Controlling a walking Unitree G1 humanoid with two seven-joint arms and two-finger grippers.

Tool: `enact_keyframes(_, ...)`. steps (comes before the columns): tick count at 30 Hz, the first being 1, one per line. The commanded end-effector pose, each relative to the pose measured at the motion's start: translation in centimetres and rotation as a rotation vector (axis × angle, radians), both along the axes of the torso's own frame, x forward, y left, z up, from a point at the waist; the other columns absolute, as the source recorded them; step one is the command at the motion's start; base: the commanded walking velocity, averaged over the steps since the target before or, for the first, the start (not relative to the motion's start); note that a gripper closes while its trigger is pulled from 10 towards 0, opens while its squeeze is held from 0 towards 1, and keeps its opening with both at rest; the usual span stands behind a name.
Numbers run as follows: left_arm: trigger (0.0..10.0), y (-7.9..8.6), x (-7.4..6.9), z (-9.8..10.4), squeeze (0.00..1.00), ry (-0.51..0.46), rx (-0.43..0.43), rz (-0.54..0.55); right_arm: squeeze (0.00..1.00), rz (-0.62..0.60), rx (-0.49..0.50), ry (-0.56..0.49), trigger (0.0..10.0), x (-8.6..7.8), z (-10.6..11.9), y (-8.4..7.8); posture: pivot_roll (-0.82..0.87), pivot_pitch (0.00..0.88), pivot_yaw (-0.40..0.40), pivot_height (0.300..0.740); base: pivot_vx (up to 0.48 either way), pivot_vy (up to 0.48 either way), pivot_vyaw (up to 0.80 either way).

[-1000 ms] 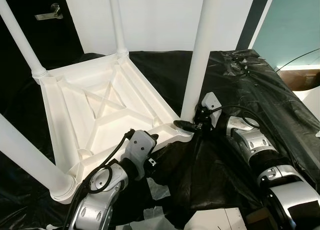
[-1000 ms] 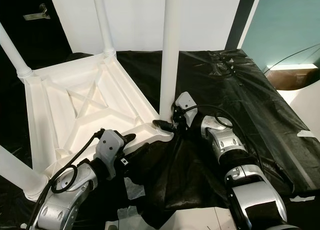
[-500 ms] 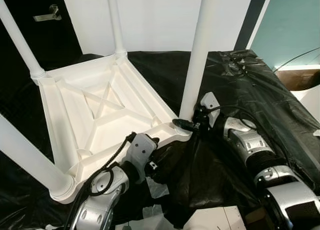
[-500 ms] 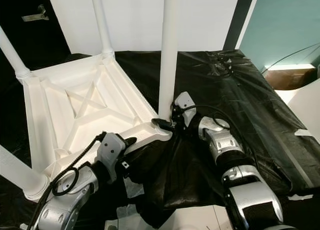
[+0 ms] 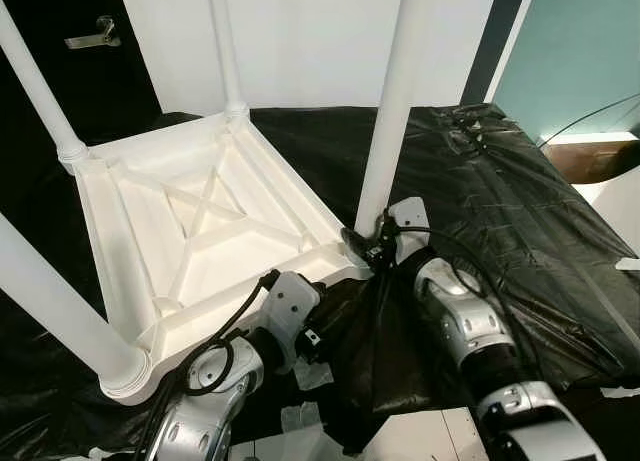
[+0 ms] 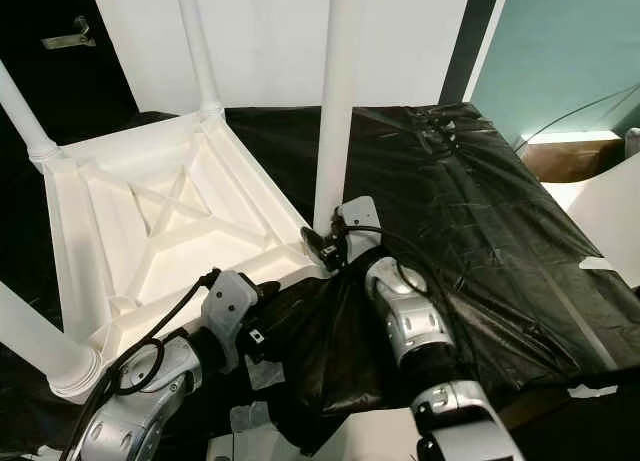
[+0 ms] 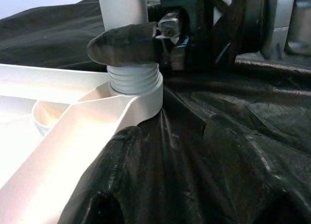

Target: Building children table

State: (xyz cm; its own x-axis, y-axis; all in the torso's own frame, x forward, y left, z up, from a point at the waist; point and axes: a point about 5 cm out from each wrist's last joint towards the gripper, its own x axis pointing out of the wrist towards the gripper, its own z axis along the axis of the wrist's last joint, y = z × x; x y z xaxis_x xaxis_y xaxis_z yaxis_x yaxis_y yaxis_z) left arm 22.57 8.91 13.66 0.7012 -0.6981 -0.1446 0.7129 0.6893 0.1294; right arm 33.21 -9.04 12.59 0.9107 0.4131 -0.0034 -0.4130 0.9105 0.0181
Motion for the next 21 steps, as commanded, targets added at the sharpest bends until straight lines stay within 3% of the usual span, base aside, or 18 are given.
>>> enact_keyframes(1,10.0,-0.2,0.0,0.0,0.0,0.003,0.004,0.014,0.0,-0.111,0.017,0.084,10.0,-0.6,-1.7,-0.7,0.14,0.04,-0.042,0.74,0.0,0.0,0.0)
enact_keyframes(12,10.0,-0.4,0.1,0.1,0.0,0.001,-0.003,0.009,0.0,-0.116,0.053,0.078,10.0,-1.3,-1.1,0.0,0.14,0.019,-0.043,0.74,0.0,0.0,0.0)
enact_keyframes(13,10.0,-0.4,0.2,0.1,0.0,0.0,-0.003,0.008,0.51,-0.115,0.055,0.066,10.0,-1.4,-0.8,0.1,0.14,0.017,-0.042,0.74,0.0,0.0,0.0)
enact_keyframes(15,10.0,-0.4,0.2,0.1,0.0,0.0,-0.003,0.008,0.51,-0.115,0.055,0.066,10.0,-1.4,-0.8,0.1,0.14,0.017,-0.042,0.74,0.0,0.0,0.0)
enact_keyframes(16,10.0,-0.4,0.2,0.1,0.0,0.0,-0.003,0.007,1.0,-0.106,0.06,0.051,10.0,-1.4,-0.5,0.0,0.14,0.017,-0.042,0.74,0.0,0.0,0.0)
enact_keyframes(20,10.0,-0.4,0.2,0.1,0.0,0.0,-0.003,0.006,1.0,-0.075,0.073,0.024,10.0,-1.5,0.0,-0.3,0.14,0.013,-0.04,0.74,0.0,0.0,0.0)
enact_keyframes(21,10.0,-0.4,0.1,0.1,0.0,0.0,-0.002,0.002,1.0,0.013,0.079,-0.011,10.0,-1.9,0.3,-1.6,0.14,0.012,-0.041,0.74,0.0,0.0,0.0)
